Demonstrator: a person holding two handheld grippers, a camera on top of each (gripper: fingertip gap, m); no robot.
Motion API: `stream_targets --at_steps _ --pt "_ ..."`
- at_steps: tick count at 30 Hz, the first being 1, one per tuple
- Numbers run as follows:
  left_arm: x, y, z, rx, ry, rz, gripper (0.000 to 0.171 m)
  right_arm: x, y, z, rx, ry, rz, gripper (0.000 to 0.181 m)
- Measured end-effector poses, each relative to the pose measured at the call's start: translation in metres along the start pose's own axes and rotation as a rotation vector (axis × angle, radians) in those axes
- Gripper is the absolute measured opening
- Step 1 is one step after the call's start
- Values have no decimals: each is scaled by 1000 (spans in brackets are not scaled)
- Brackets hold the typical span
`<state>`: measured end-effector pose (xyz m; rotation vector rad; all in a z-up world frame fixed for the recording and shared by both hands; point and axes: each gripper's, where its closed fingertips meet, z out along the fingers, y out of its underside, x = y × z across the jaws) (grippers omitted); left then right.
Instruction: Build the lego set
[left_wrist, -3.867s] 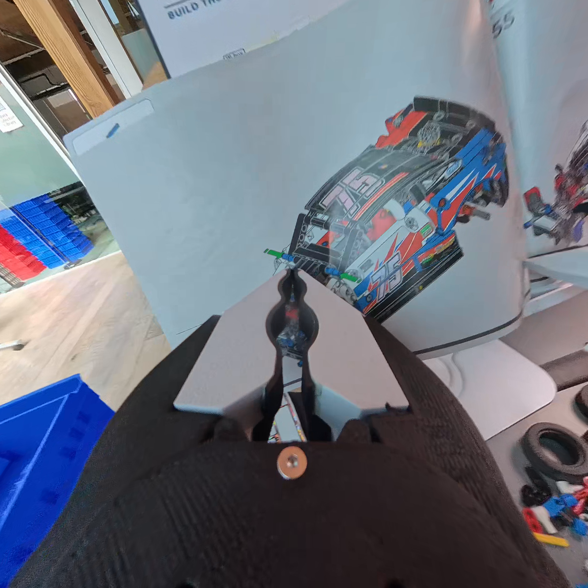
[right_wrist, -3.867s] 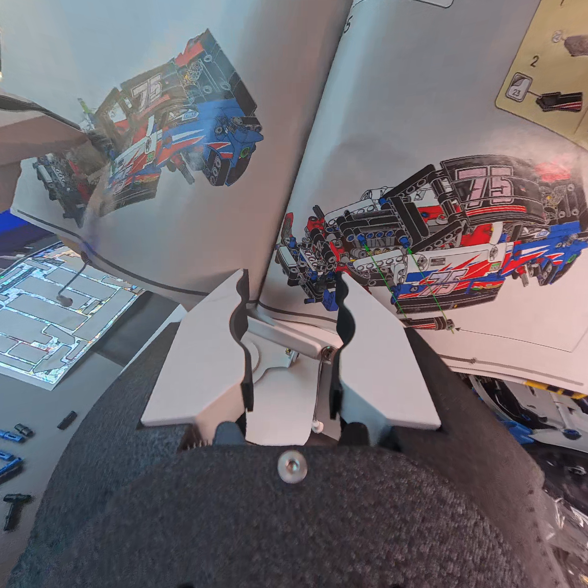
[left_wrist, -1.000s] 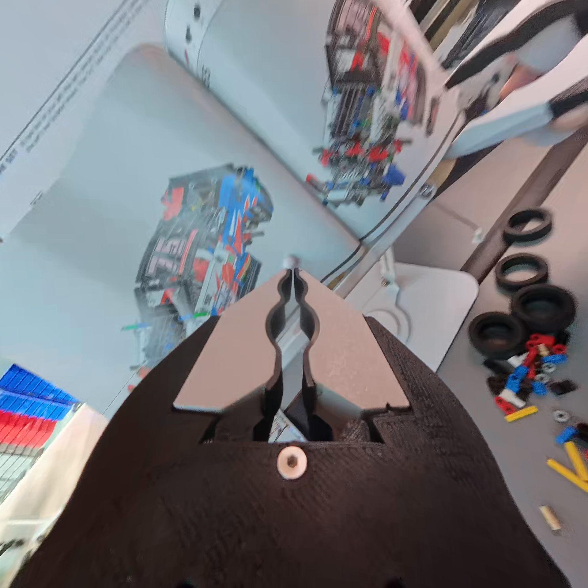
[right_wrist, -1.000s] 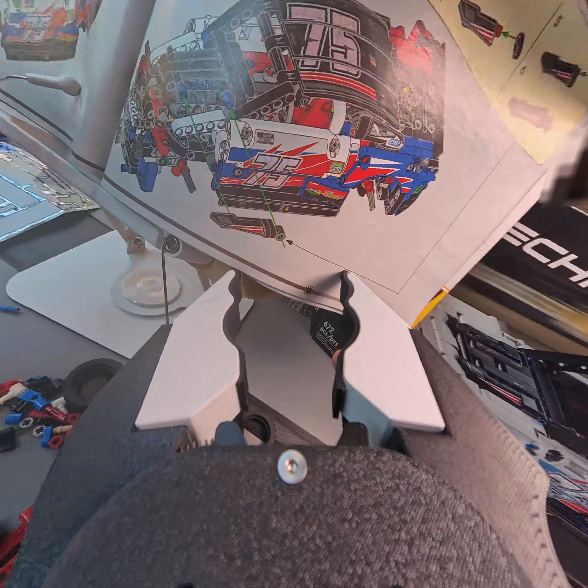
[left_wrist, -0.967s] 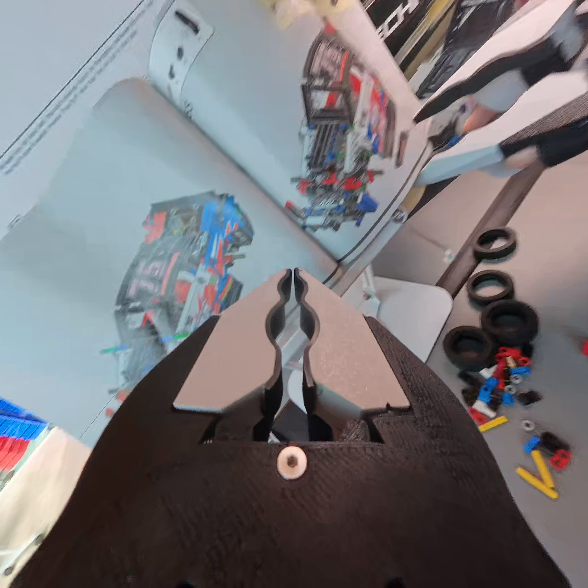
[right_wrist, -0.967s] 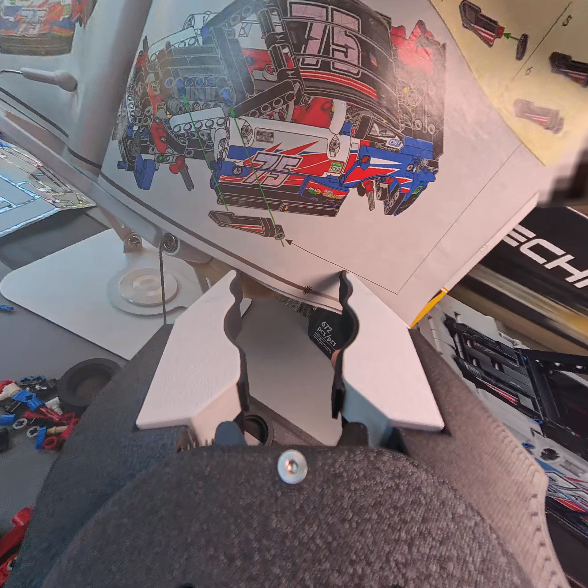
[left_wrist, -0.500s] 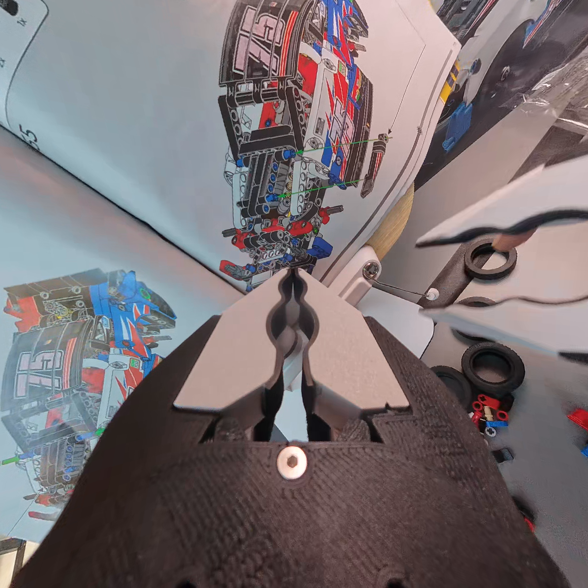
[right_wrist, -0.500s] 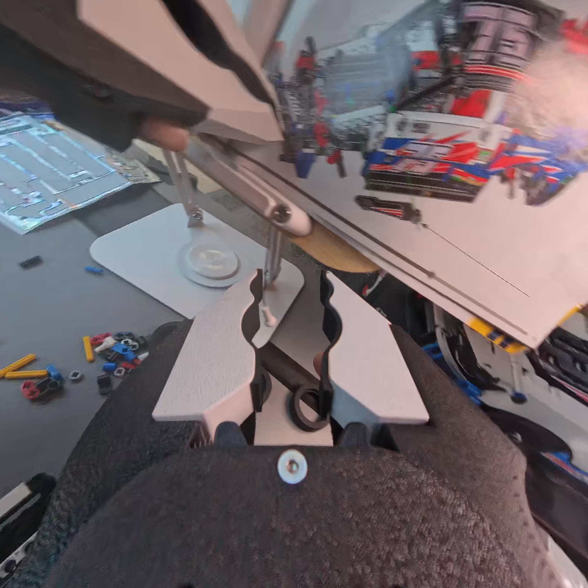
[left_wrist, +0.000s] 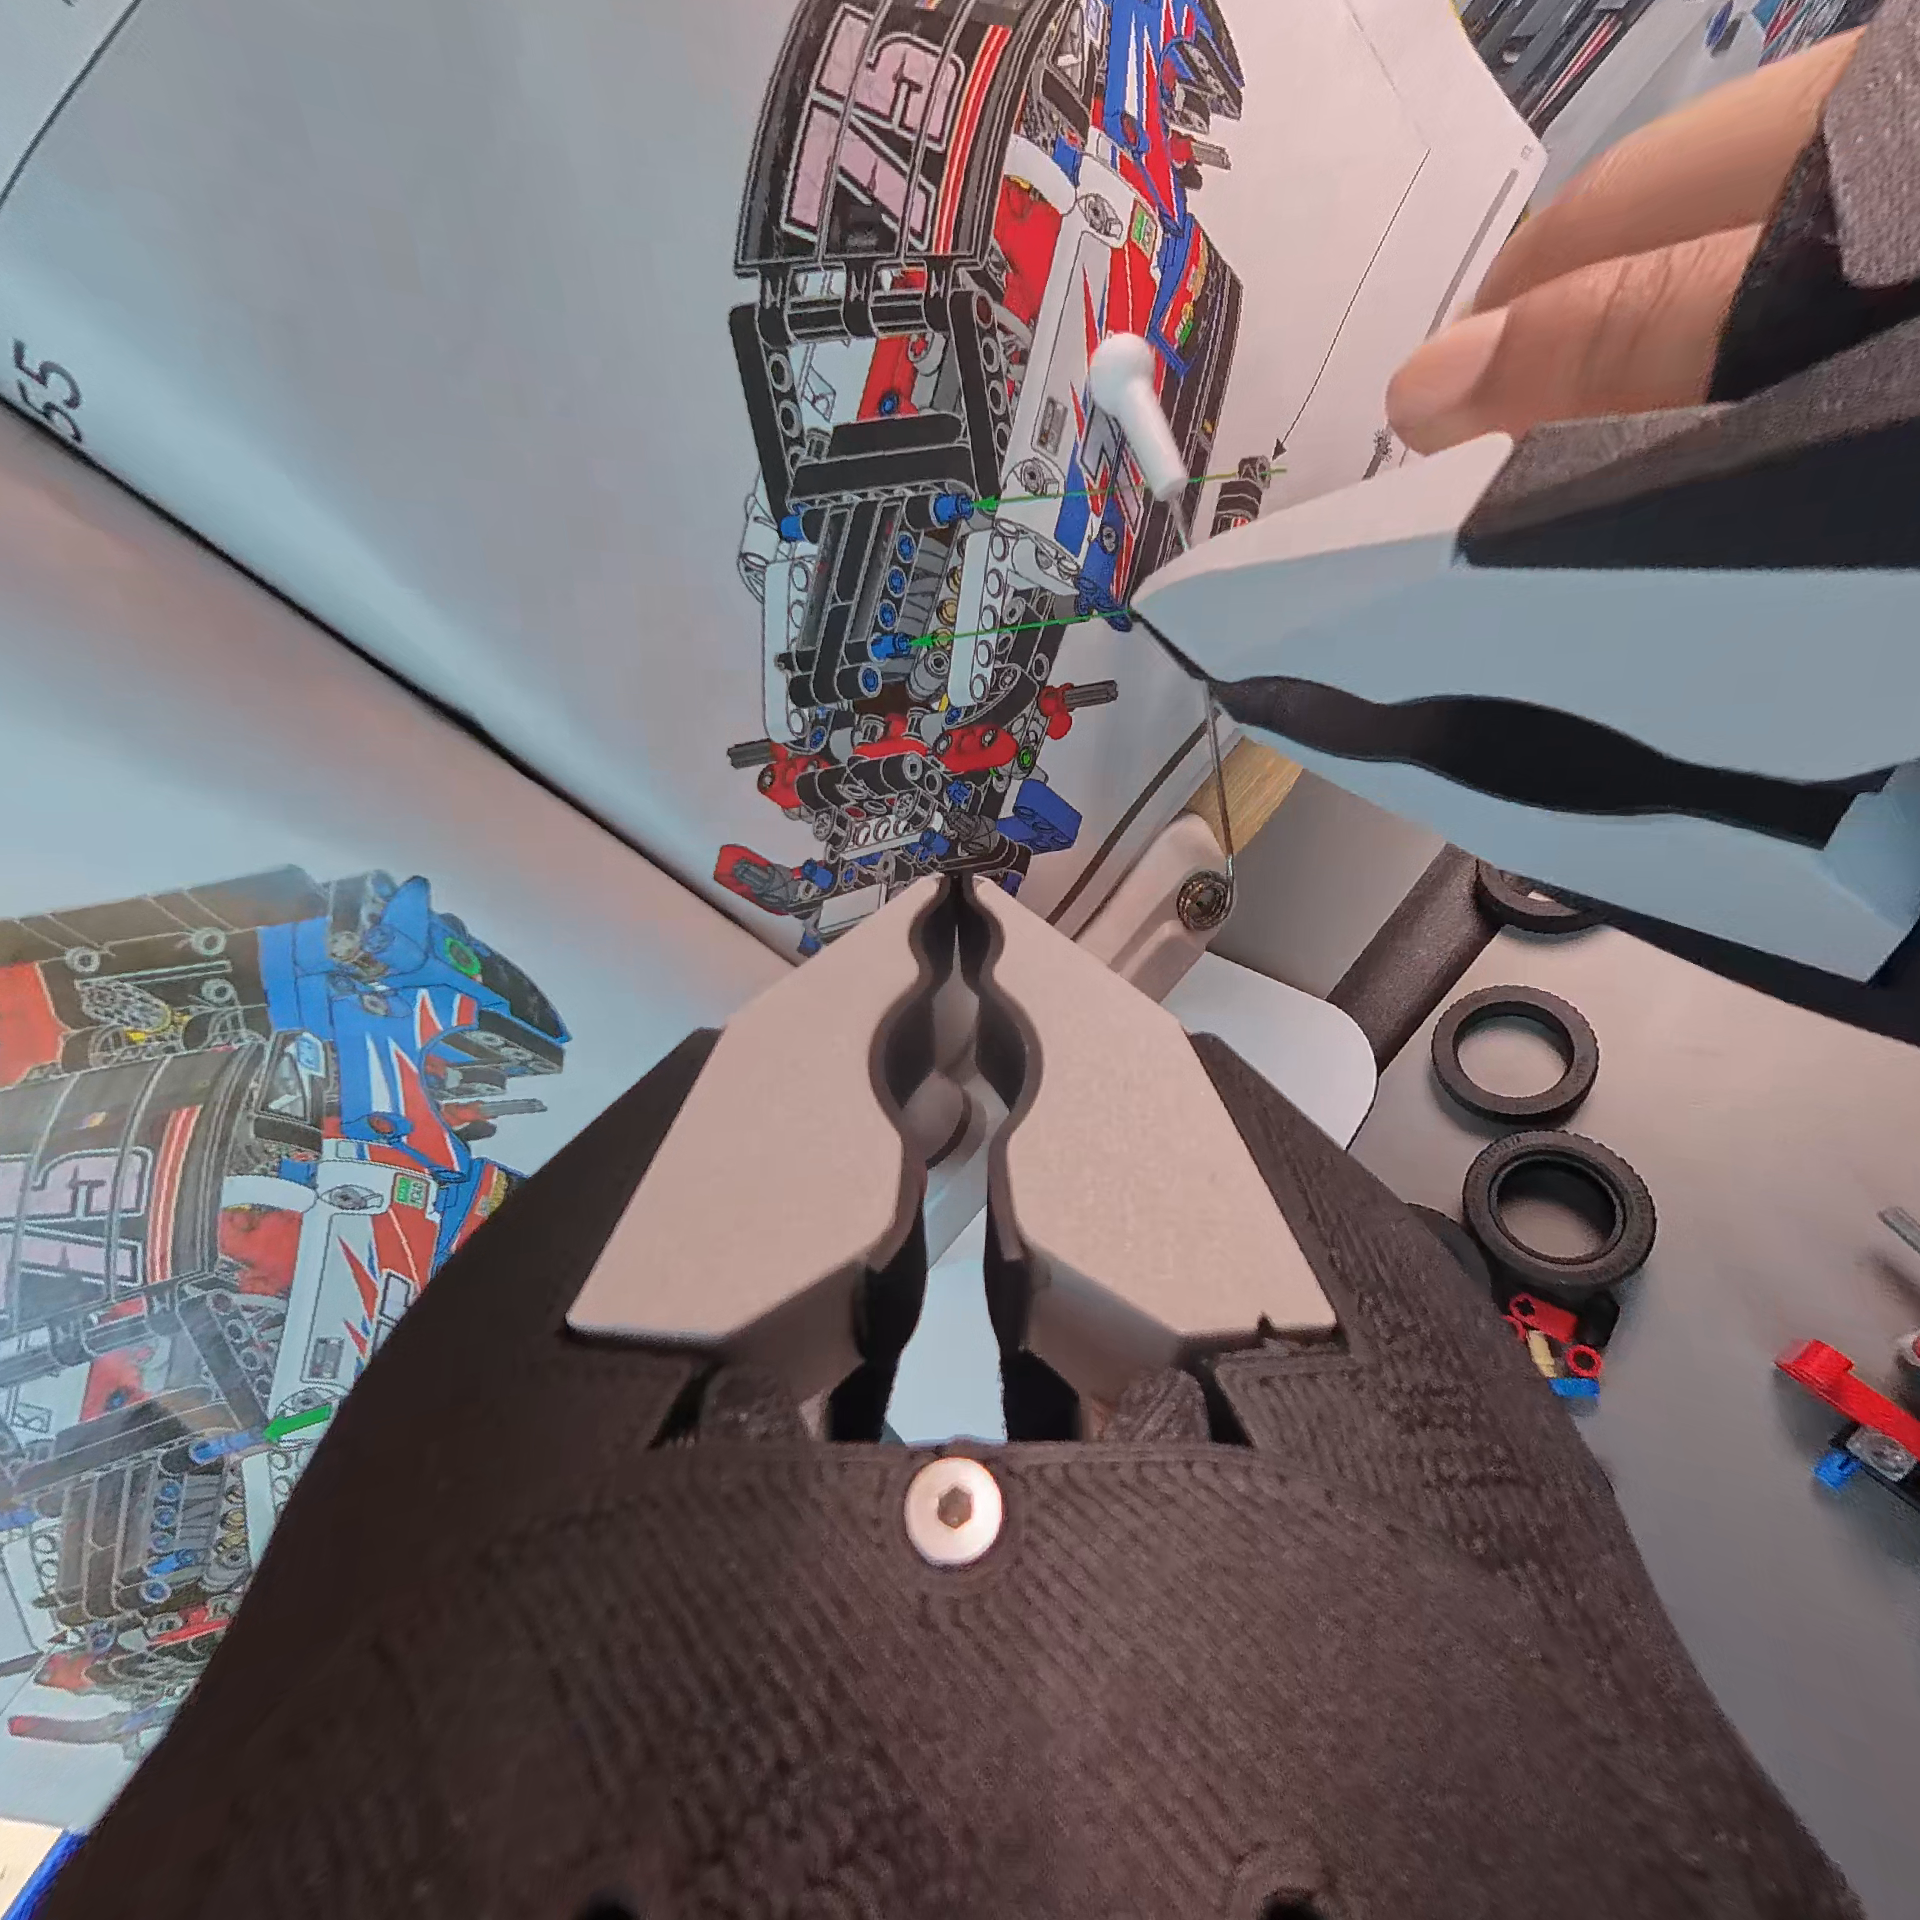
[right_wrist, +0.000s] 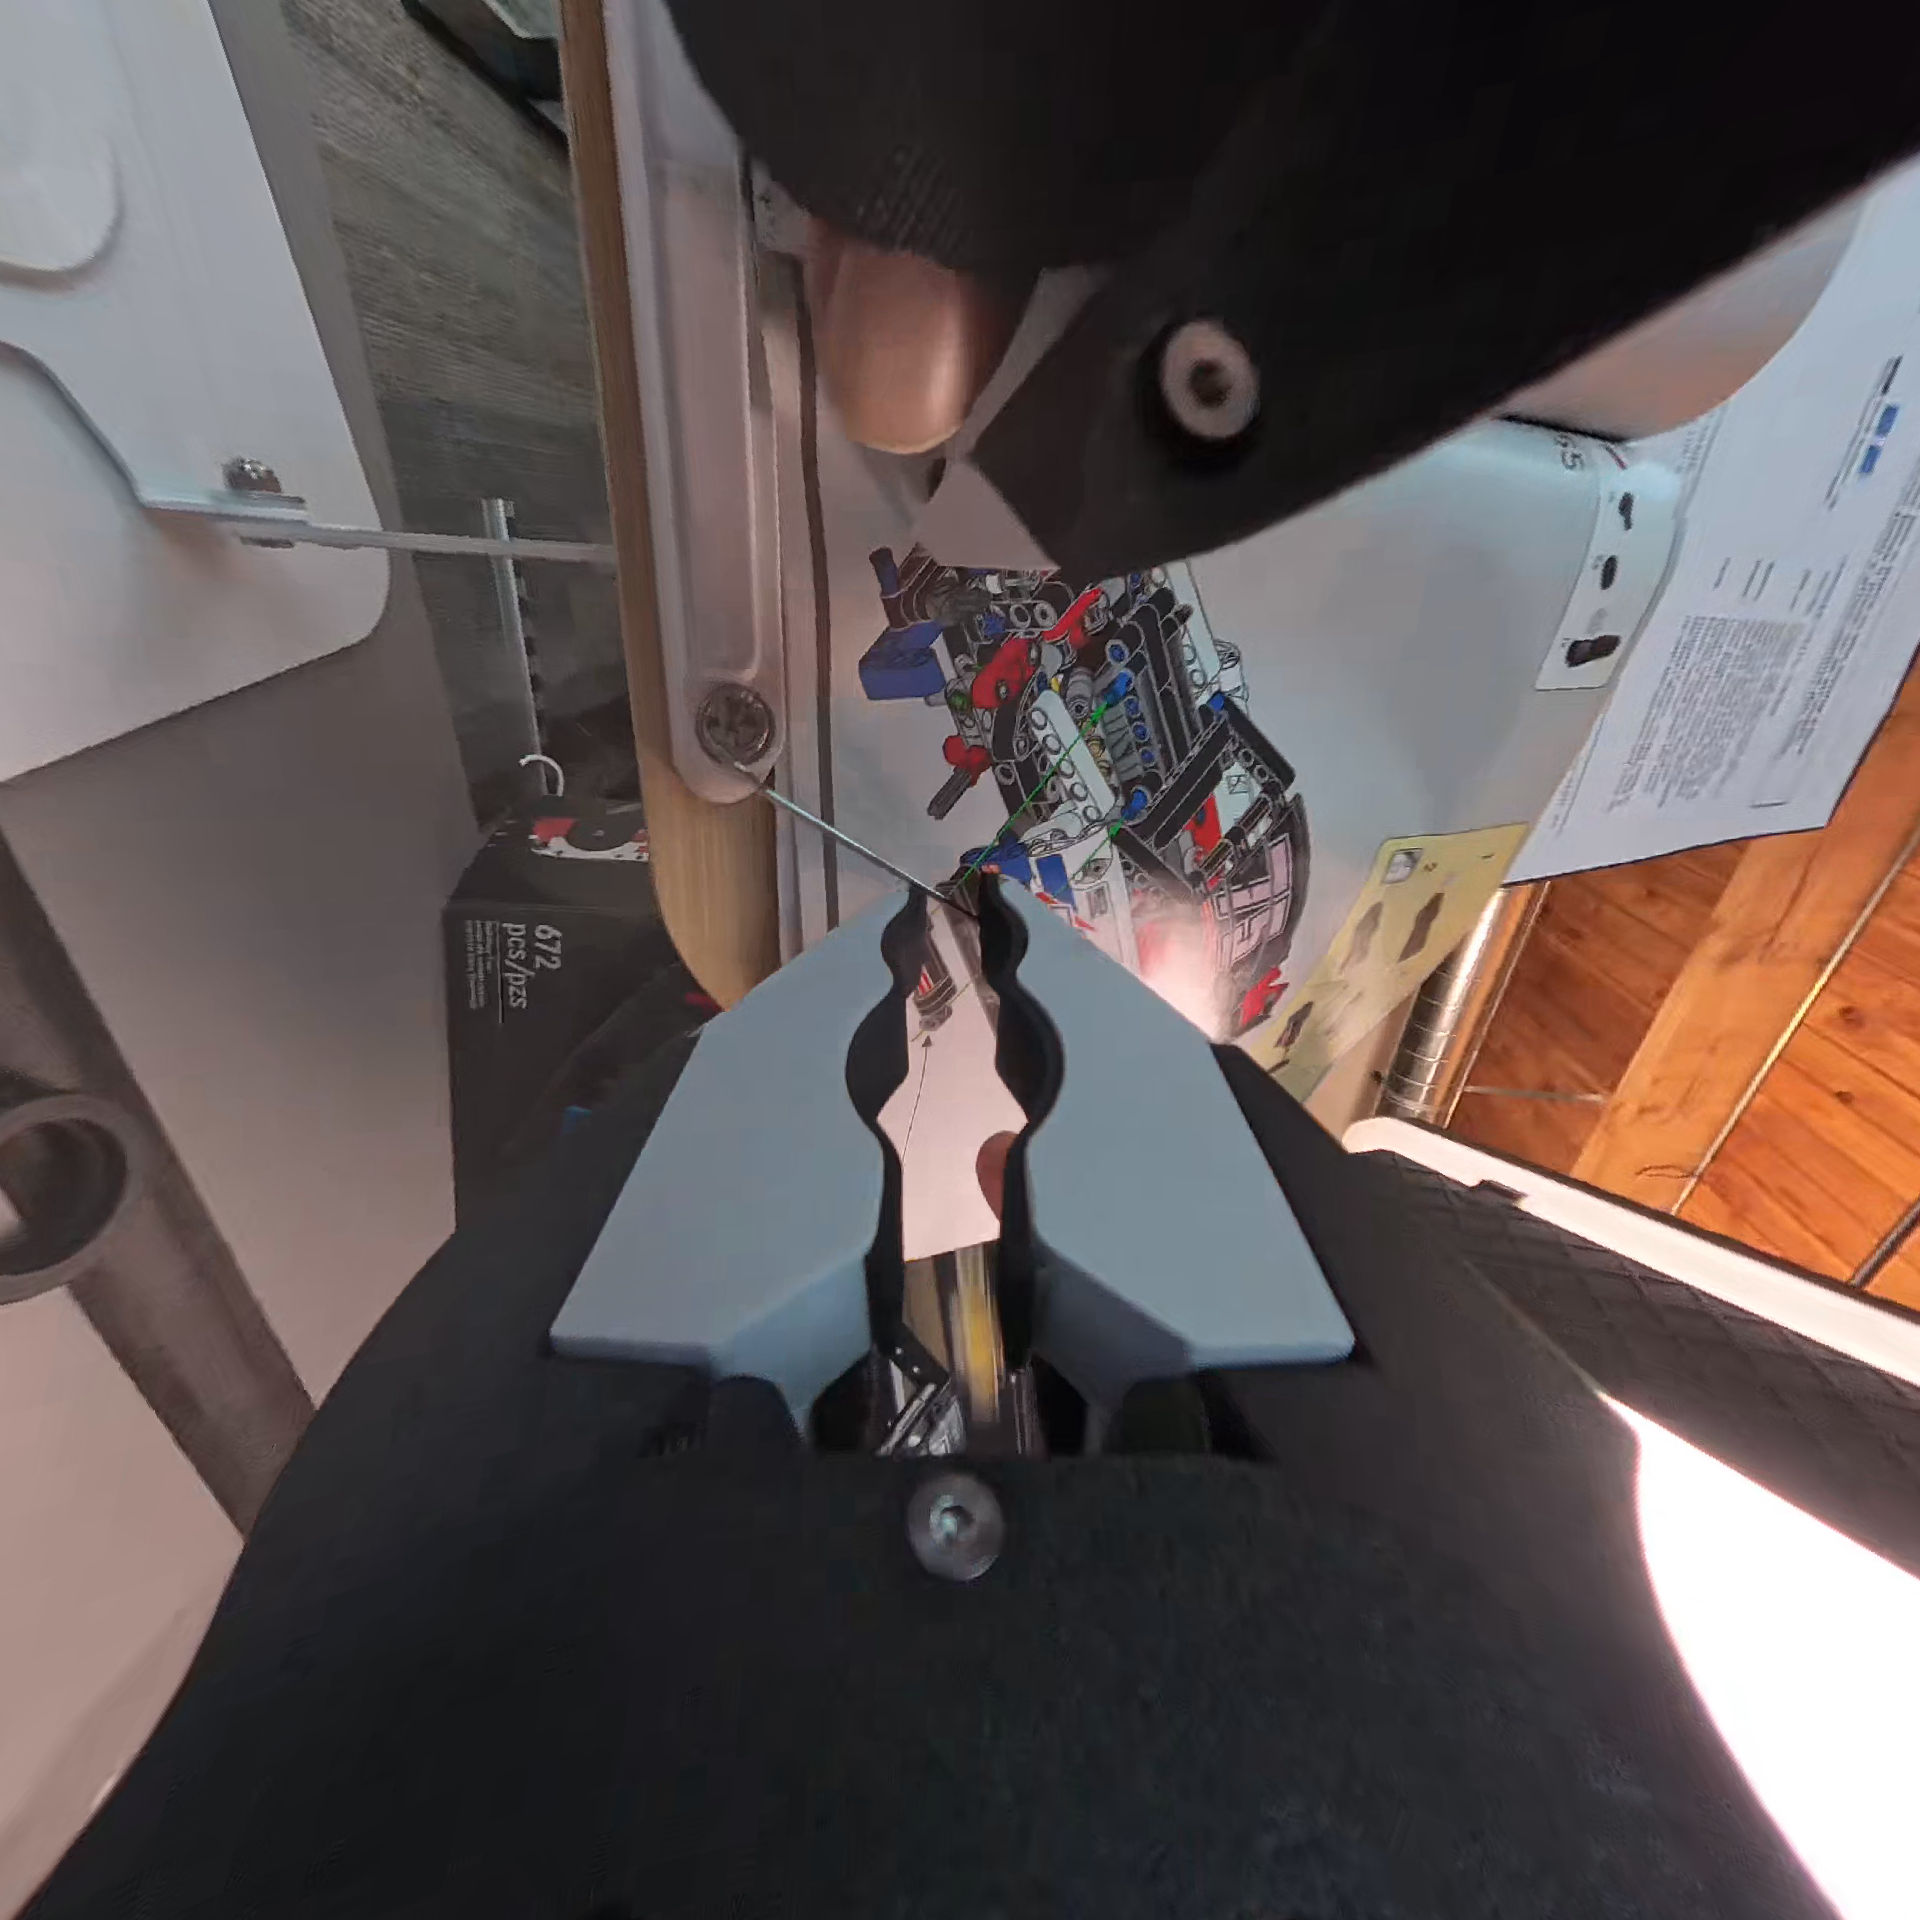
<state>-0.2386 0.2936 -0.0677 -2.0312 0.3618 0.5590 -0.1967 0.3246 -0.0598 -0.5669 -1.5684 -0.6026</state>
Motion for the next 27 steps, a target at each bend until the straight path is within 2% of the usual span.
stream_targets --at_steps 1,4,6,8,10,12,14,16,19,21,23,24,27 --pt "0 0 0 6 3 -8 0 2 -2 1 7 -8 67 10" --pt "0 0 0 19 6 -25 0 -2 4 -4 -2 -94 458 21" --pt "0 0 0 28 5 -22 0 -12 8 -10 37 -179 847 37" --pt "0 -1 0 34 7 -26 0 -11 -1 -17 180 -274 1281 53" --pt "0 -1 0 31 15 -33 0 -1 -7 -16 314 -374 1634 54" --pt "0 -1 0 34 27 -58 0 1 -7 -7 319 -473 1828 49" --pt "0 -1 -1 52 46 -96 0 8 -9 -2 331 -501 1908 40" --pt "0 -2 -1 70 61 -131 0 10 -13 -4 322 -509 1896 36" --pt "0 -2 -2 84 57 -131 0 18 8 -20 288 -260 1839 36" --pt "-1 -2 -1 81 45 -114 0 8 23 -29 232 -174 1943 39" --pt "0 -2 -1 74 38 -107 0 -15 22 -25 169 -235 2017 49" --pt "0 -2 -1 72 37 -106 0 -23 18 -21 165 -270 2038 46" --pt "0 -1 -2 76 42 -112 0 -15 6 -12 253 -308 2026 20"
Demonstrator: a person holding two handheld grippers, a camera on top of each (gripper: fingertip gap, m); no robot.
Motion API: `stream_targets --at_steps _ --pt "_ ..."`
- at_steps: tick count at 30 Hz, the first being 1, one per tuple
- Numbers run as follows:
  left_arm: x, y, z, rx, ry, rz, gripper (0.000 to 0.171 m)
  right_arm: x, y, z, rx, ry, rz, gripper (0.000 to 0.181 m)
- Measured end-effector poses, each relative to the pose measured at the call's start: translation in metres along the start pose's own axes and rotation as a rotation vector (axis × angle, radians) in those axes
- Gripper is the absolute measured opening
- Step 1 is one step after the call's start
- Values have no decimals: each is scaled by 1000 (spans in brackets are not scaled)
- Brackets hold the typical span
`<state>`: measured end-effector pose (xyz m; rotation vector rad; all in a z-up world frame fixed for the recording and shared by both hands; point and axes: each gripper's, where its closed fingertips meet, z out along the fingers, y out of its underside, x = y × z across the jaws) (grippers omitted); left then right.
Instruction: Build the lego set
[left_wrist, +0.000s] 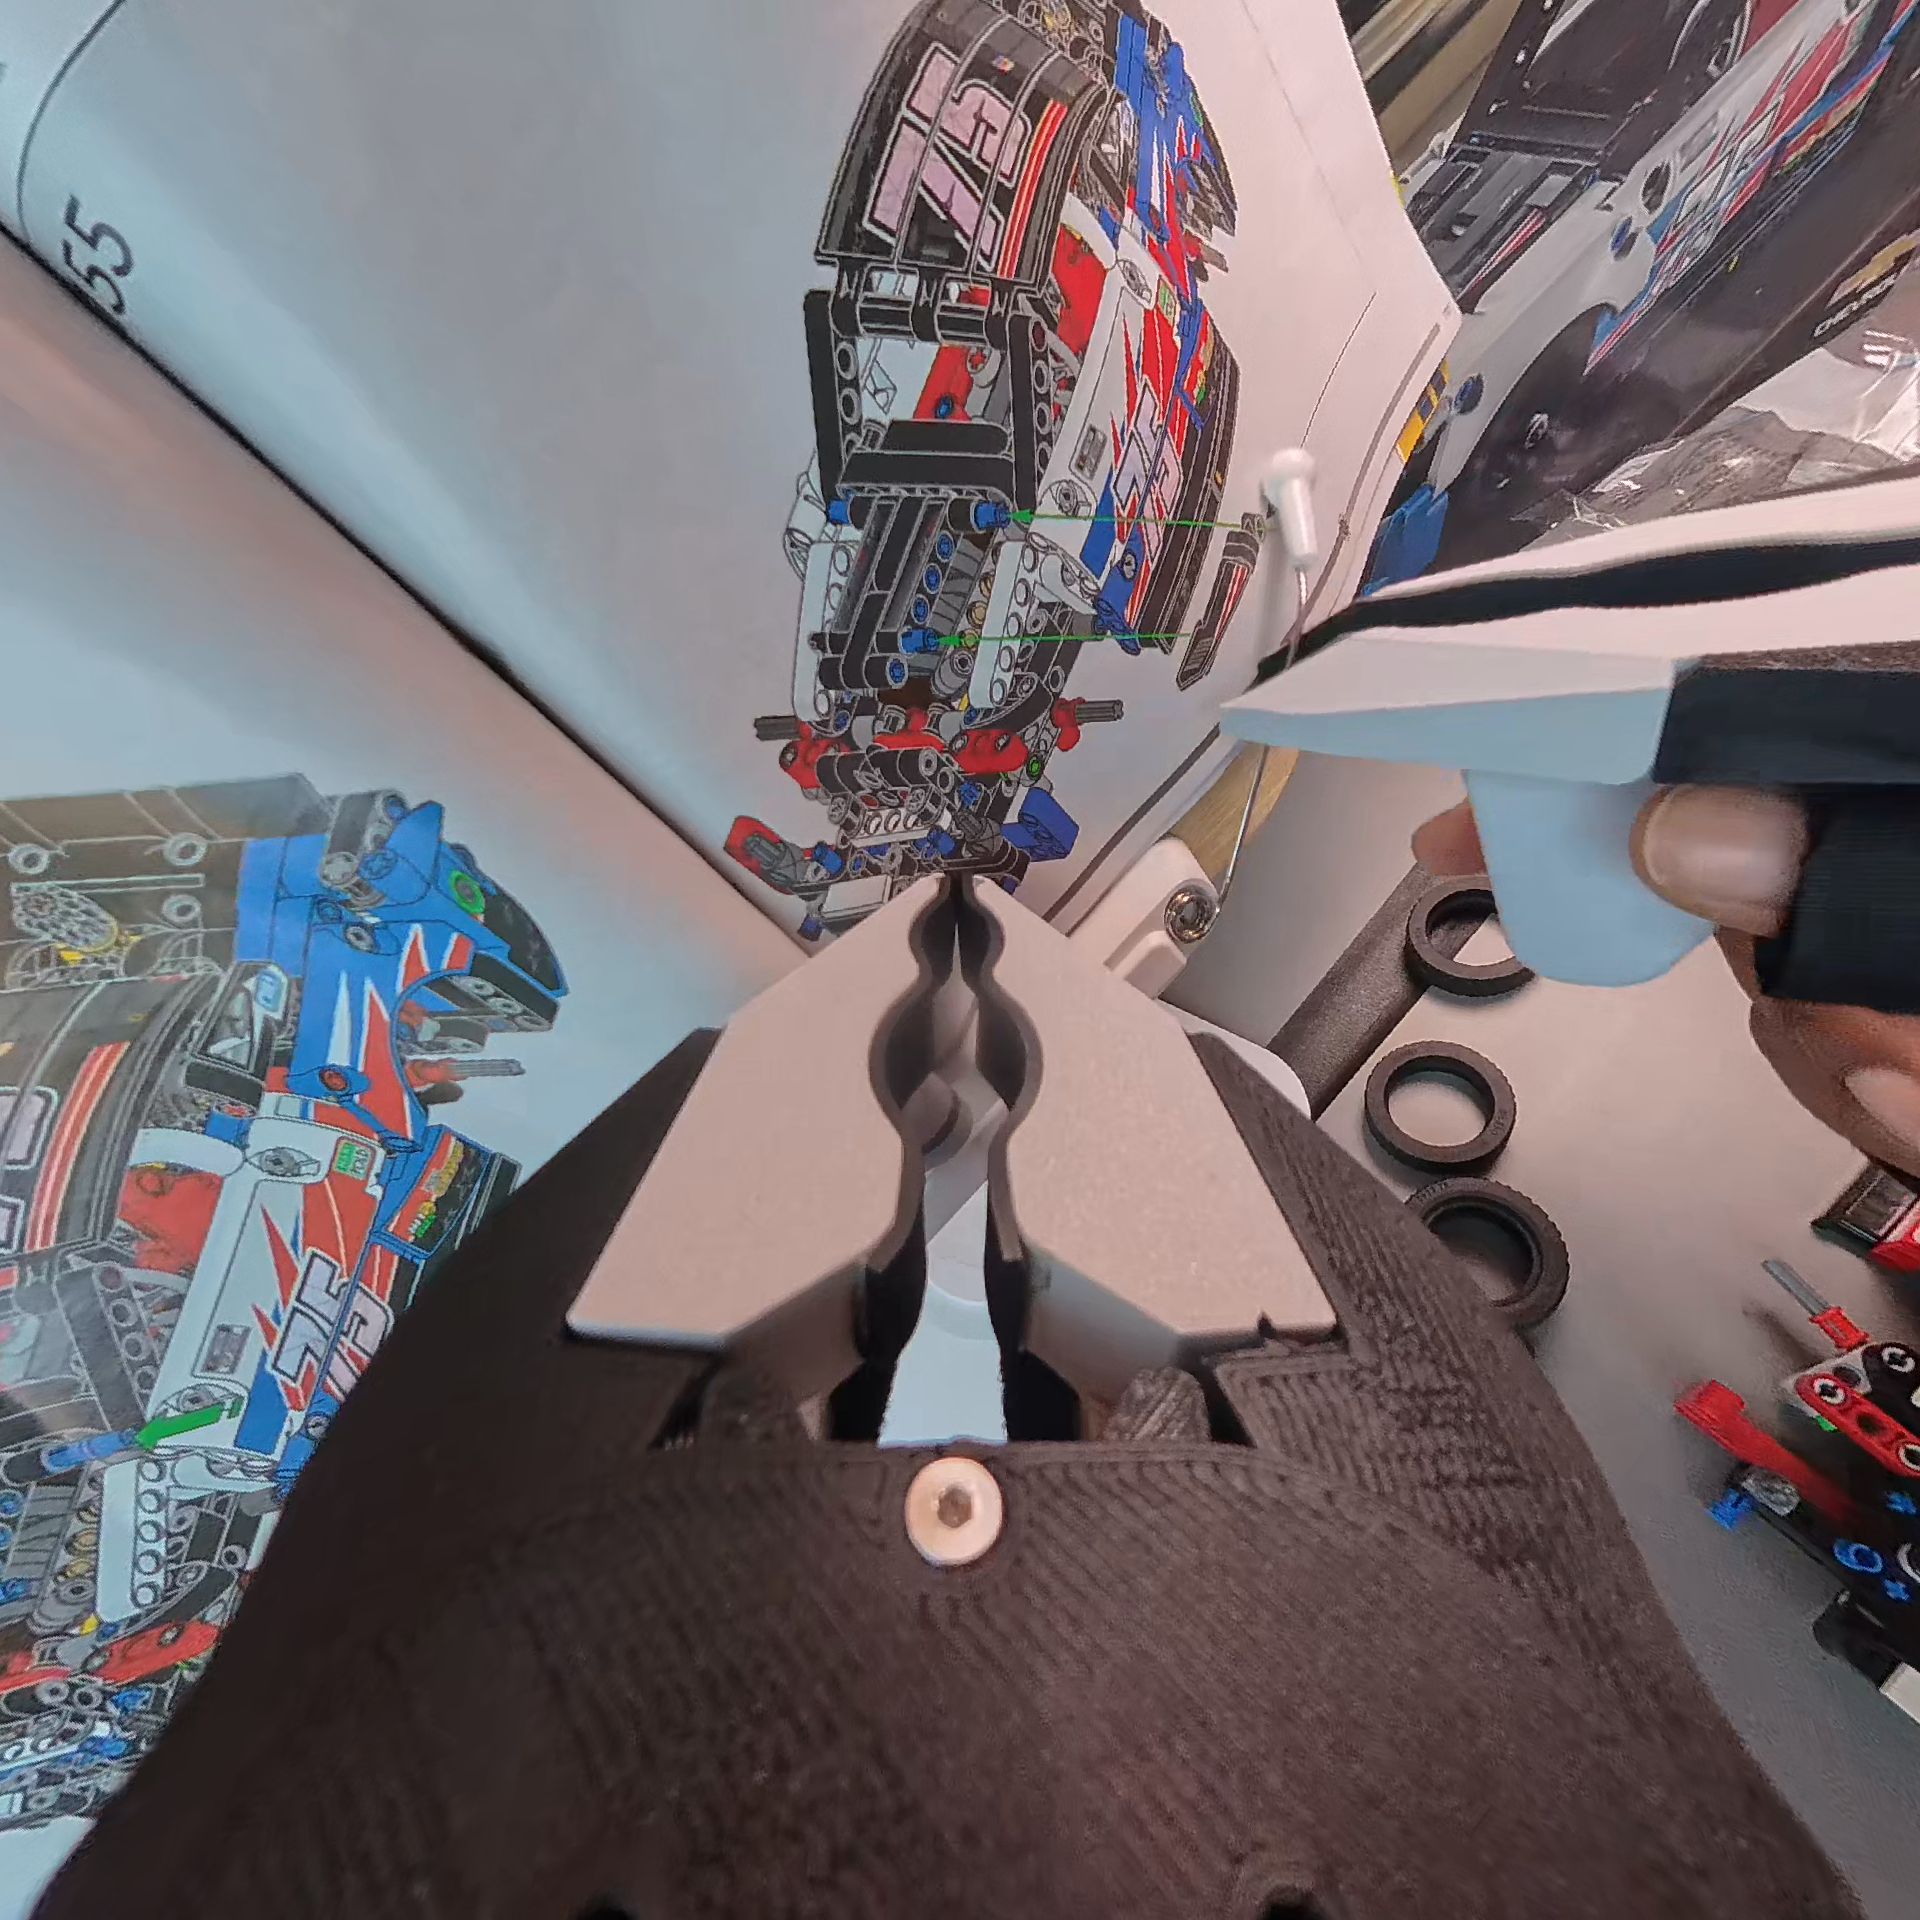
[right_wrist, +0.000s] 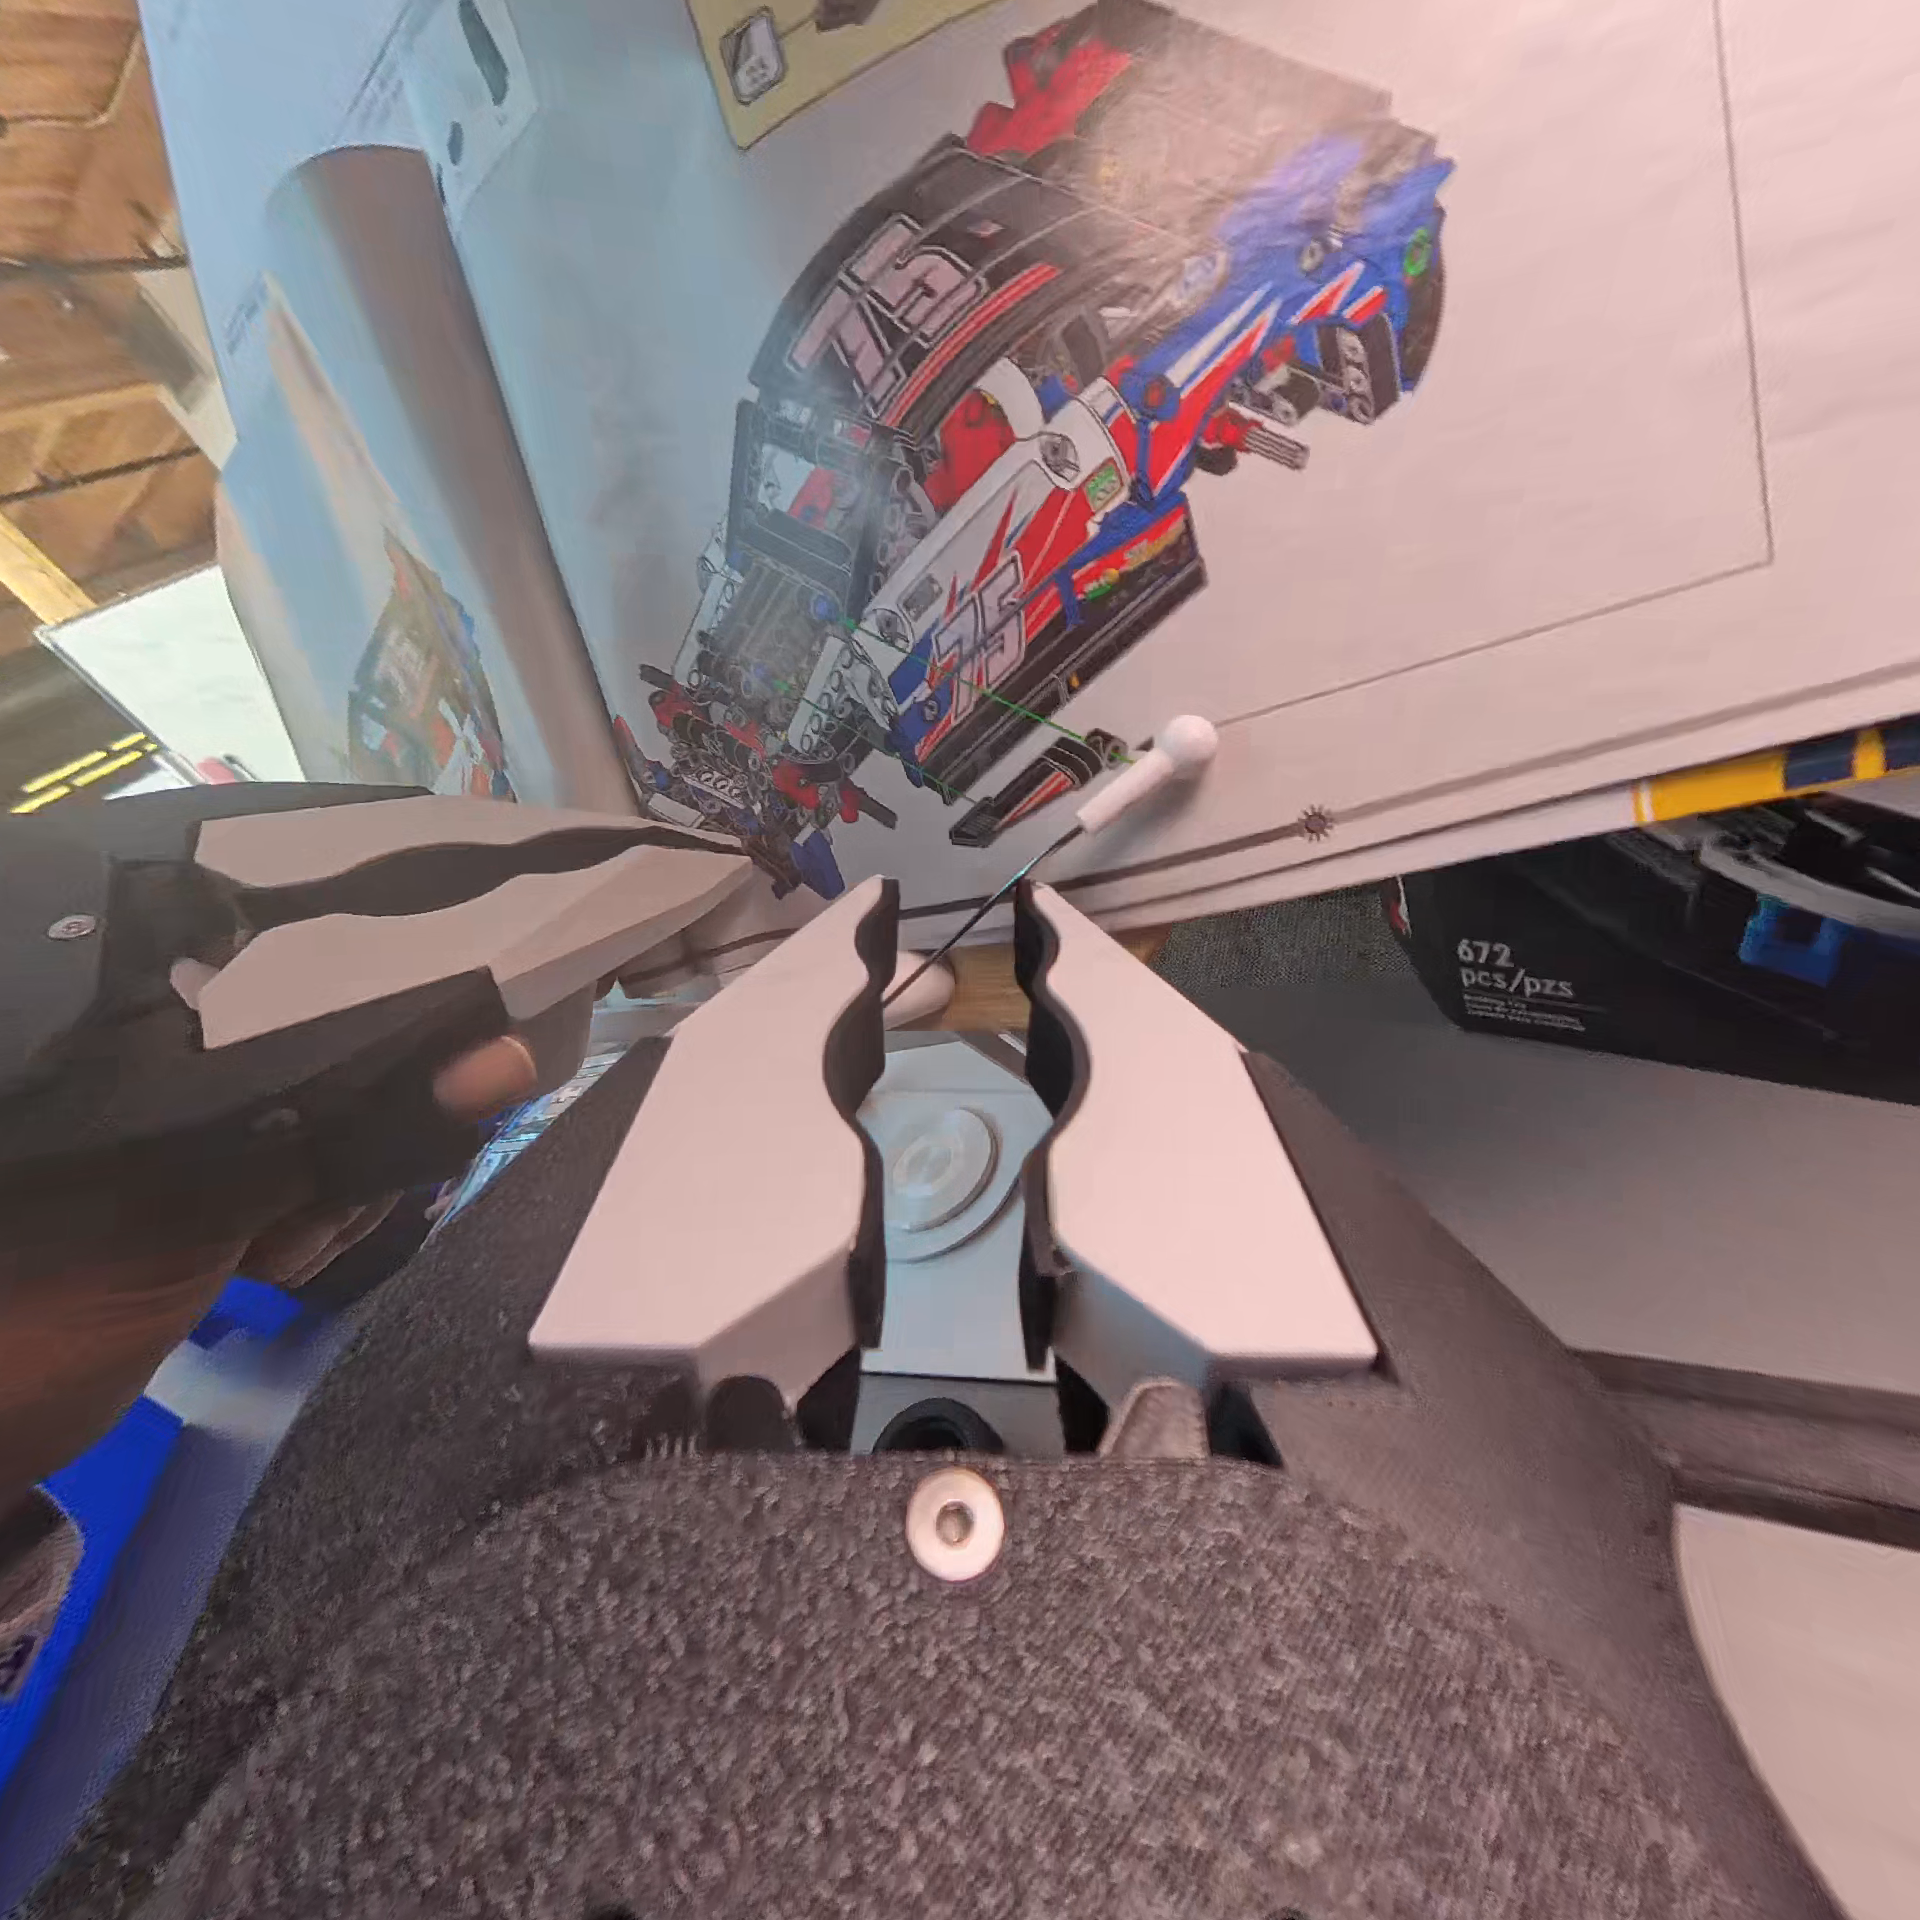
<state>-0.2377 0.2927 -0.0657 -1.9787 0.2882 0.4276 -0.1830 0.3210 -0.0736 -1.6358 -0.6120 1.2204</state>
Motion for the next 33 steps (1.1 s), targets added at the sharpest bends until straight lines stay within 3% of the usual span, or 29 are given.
stream_targets --at_steps 3,8,19,24,29,33 --pt "0 0 0 11 11 -24 0 -9 -13 7 -7 76 -272 2" --pt "0 0 -2 30 43 -62 0 -34 -13 19 -37 85 -599 0" --pt "0 0 -4 74 59 -93 0 -50 -5 27 -43 42 -787 0" --pt "-1 0 -8 100 69 -117 0 -55 -1 30 -92 -23 -997 0" --pt "-7 6 -24 172 99 -264 0 -64 9 28 -151 -138 -1222 0" --pt "-12 16 -35 173 56 -233 0 -63 8 30 -174 -101 -1340 0"
